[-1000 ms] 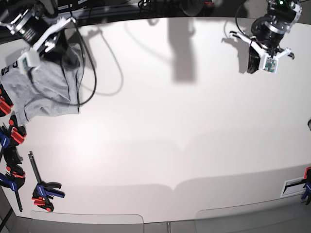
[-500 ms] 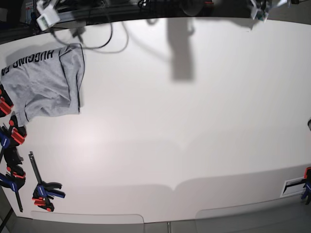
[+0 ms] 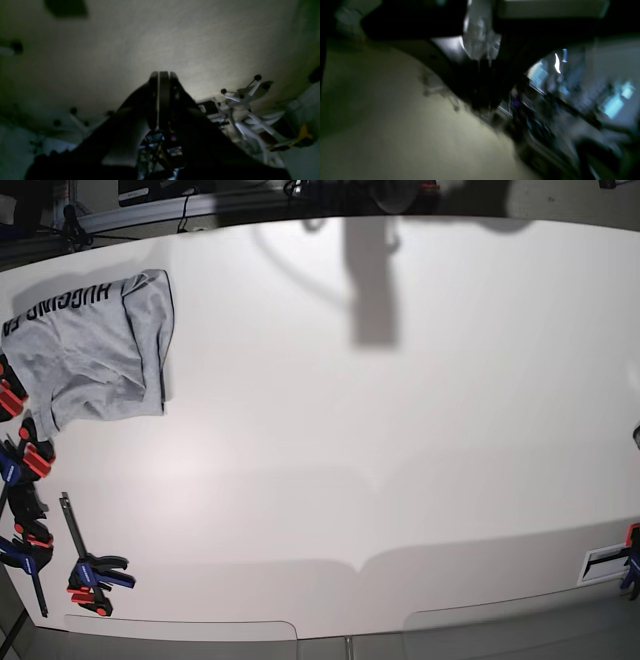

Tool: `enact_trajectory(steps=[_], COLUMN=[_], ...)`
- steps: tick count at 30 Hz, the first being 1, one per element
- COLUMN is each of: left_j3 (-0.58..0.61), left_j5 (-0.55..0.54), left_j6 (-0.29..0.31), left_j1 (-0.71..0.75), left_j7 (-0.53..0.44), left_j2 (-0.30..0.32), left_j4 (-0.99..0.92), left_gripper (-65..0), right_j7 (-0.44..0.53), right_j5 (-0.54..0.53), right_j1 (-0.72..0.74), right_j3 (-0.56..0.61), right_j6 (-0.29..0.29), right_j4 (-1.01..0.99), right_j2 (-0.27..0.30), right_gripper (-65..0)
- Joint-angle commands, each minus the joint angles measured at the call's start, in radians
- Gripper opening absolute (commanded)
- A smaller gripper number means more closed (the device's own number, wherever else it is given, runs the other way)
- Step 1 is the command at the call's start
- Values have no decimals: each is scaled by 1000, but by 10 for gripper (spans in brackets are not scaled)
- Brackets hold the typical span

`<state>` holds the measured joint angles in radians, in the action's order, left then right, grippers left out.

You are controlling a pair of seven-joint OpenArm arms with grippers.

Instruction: Fold the T-shirt properly

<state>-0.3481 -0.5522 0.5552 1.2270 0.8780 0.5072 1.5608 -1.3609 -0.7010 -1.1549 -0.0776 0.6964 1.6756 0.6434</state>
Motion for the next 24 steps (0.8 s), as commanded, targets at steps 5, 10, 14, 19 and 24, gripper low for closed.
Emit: enact_trajectory(steps=[5, 10, 14, 19, 24], left_j3=[123, 351, 511, 579, 579], left_j5=[-6, 50, 296, 584, 635], left_j6=[97, 143, 143, 143, 143], left_j1=[-134, -299, -435, -599, -730], left_j7=[-2, -111, -322, -639, -690], left_j2=[19, 7, -55, -187, -326], left_j4=[-248, -432, -529, -657, -781], left_gripper=[-650, -650, -650, -650, -650], right_j7=[57, 167, 271, 476, 604], right_j5=[100, 225, 319, 414, 422], right_j1=[263, 579, 788, 959, 1031], right_j3=[306, 616, 799, 903, 872], right_j6=[2, 2, 2, 2, -185], right_j4=[-424, -856, -1081, -1133, -1133], right_j2=[43, -16, -107, -221, -328], right_gripper=[-650, -650, -650, -650, -650])
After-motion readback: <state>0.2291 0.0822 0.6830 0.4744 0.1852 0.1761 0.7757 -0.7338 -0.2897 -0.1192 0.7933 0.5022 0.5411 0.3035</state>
